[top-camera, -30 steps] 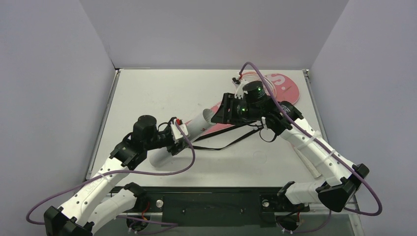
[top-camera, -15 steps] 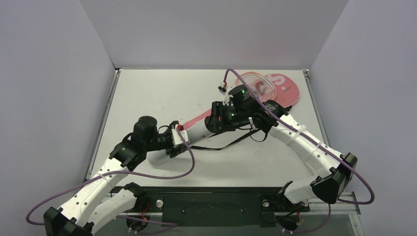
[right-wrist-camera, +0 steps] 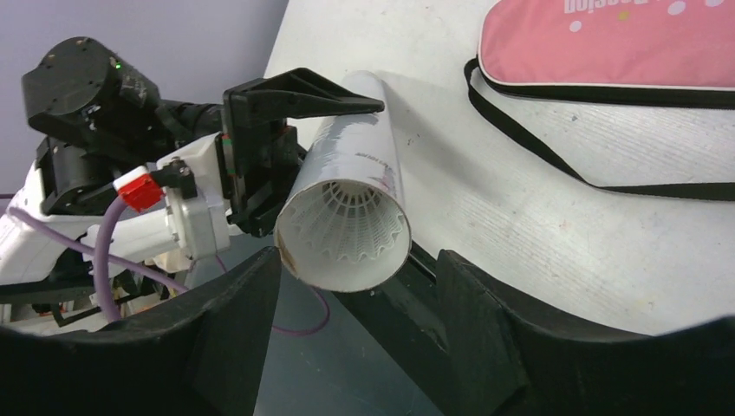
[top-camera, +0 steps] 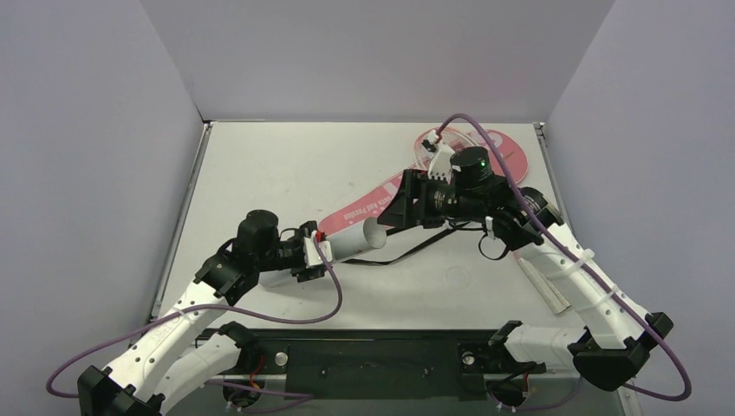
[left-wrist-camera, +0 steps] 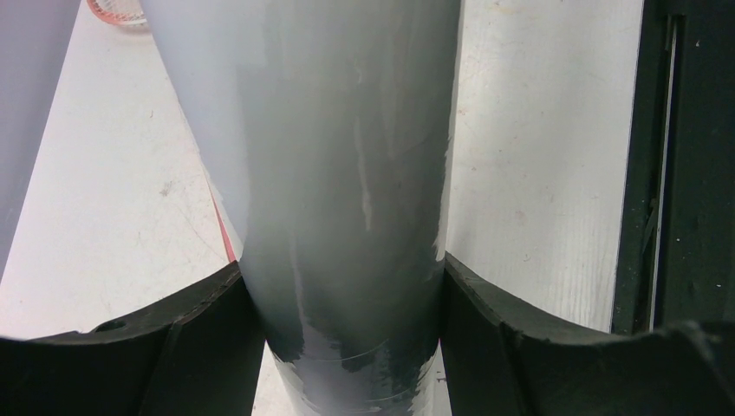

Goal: Pack up the badminton gear

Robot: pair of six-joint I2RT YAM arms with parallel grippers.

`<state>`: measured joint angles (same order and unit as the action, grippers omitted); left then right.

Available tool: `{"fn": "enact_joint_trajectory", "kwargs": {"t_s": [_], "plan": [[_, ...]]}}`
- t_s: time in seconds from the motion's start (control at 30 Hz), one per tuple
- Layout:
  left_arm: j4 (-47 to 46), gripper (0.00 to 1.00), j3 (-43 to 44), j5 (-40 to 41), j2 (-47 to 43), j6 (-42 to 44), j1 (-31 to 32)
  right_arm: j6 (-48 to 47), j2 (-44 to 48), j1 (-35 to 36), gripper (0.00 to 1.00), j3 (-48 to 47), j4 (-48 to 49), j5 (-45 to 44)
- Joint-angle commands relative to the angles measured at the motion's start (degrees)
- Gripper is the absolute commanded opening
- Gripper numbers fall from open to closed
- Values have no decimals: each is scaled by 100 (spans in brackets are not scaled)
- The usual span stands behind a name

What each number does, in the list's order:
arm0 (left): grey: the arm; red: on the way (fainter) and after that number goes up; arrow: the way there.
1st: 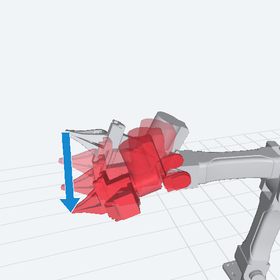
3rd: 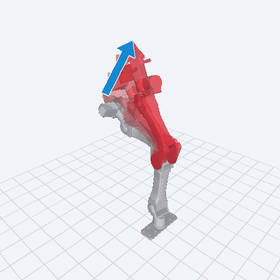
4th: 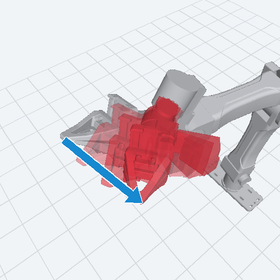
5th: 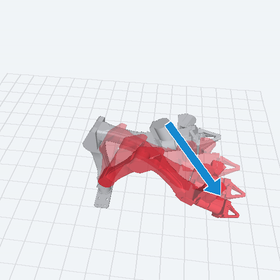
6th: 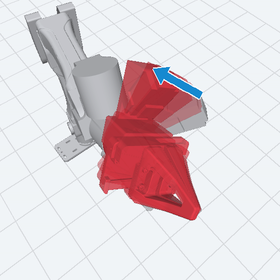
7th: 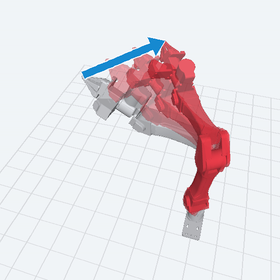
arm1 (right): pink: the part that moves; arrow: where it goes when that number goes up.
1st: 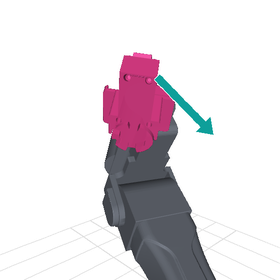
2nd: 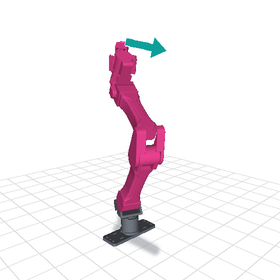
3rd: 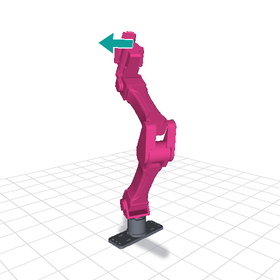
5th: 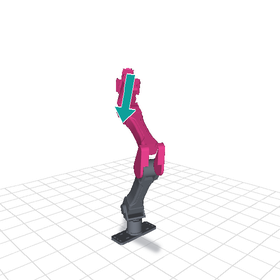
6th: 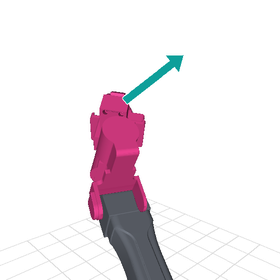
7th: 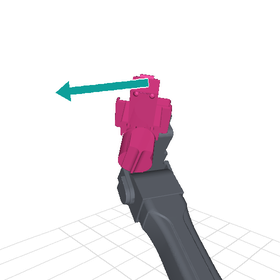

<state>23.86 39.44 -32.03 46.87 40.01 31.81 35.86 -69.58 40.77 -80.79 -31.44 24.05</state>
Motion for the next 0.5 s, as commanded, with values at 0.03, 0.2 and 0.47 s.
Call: {"fn": "enact_joint_trajectory", "kwargs": {"t_s": [0.03, 0.2, 0.47], "plan": [[-116, 5, 43, -174, -36, 139, 11, -95, 378, -439, 63, 180, 86, 591], [-82, 5, -44, -117, -46, 154, 9, 142, 519, -1940, 66, 448, -146, 335], [-106, 4, 5, -59, 49, -31, 26, 16, -770, -3145, 68, 714, -223, -2440]]}}
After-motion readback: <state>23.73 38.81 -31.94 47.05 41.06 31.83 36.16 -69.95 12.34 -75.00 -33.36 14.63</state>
